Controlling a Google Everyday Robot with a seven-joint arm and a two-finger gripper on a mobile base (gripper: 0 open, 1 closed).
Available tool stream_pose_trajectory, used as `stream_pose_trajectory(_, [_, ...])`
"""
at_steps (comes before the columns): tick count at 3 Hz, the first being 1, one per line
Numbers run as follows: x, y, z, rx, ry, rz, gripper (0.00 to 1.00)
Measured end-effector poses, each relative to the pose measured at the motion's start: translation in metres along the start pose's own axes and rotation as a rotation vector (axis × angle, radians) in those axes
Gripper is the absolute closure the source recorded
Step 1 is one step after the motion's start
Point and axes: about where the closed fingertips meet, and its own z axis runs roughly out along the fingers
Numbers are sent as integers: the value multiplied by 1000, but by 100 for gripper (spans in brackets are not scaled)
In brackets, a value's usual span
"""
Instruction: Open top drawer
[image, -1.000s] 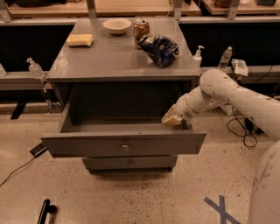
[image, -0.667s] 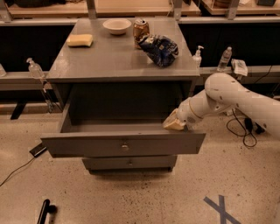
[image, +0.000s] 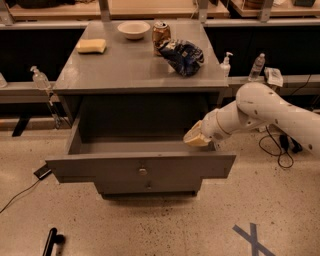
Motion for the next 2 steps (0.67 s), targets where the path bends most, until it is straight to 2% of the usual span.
stream_pose_trajectory(1, [-17, -17, -20, 84, -72, -44, 100])
stream_pose_trajectory(2, [-29, -33, -49, 199, -117, -52, 83])
